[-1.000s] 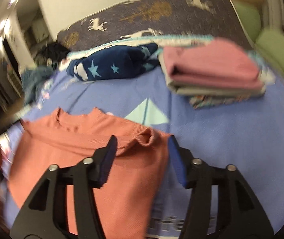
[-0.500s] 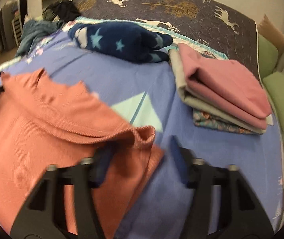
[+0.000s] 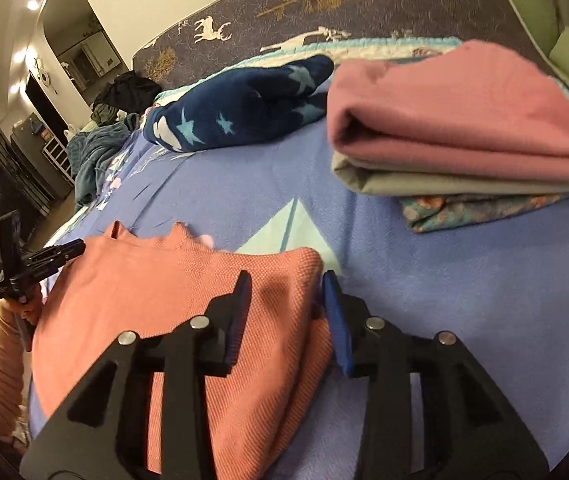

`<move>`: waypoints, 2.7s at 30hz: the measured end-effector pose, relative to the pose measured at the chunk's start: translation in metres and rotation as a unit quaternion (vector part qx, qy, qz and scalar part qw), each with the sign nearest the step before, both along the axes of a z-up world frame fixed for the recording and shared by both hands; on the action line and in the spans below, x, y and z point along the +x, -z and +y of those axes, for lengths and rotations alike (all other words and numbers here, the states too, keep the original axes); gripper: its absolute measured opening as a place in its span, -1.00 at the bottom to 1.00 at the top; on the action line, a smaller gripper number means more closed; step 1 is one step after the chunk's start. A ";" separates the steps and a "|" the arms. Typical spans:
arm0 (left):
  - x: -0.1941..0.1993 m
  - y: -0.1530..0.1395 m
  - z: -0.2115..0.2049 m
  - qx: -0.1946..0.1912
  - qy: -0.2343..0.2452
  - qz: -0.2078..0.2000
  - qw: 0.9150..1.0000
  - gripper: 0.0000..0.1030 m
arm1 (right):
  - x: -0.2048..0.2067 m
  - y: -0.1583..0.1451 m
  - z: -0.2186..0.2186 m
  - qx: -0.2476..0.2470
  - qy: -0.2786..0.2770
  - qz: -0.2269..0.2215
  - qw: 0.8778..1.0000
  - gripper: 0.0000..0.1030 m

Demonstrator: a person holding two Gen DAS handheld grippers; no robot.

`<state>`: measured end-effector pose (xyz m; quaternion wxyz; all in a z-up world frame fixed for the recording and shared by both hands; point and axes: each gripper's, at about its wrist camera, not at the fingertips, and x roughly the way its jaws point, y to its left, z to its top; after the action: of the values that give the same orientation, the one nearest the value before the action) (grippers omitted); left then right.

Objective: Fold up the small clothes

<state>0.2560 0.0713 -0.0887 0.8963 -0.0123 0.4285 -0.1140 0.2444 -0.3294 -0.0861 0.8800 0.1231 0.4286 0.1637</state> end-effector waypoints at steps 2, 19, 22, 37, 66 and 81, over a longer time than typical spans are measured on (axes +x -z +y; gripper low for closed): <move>0.001 0.000 0.004 -0.010 -0.010 0.004 1.000 -0.36 | 0.000 0.001 0.002 -0.001 -0.002 0.002 1.000 -0.67; -0.020 -0.075 -0.017 0.002 0.017 -0.145 0.989 -1.00 | -0.025 -0.065 -0.003 0.012 0.041 -0.118 0.992 -0.94; 0.006 -0.053 -0.022 0.030 0.008 -0.123 0.992 -0.99 | -0.007 -0.053 -0.002 -0.003 0.055 -0.102 0.993 -0.90; -0.117 -0.015 -0.007 0.088 -0.017 -0.085 0.992 0.16 | -0.121 -0.015 -0.012 0.012 0.033 -0.012 0.999 -0.28; -0.233 -0.021 -0.313 0.095 0.309 -0.082 0.943 -0.20 | -0.146 -0.007 -0.065 0.109 0.069 0.046 0.991 -0.77; -0.224 0.002 -0.349 0.177 0.297 -0.104 0.932 -0.86 | -0.021 0.012 -0.026 0.074 -0.022 0.065 0.995 -0.39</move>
<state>0.0323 -0.2774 -0.0909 0.8486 0.2867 0.3302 -0.2978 0.2233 -0.3553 -0.0976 0.8352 0.1885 0.4738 0.2058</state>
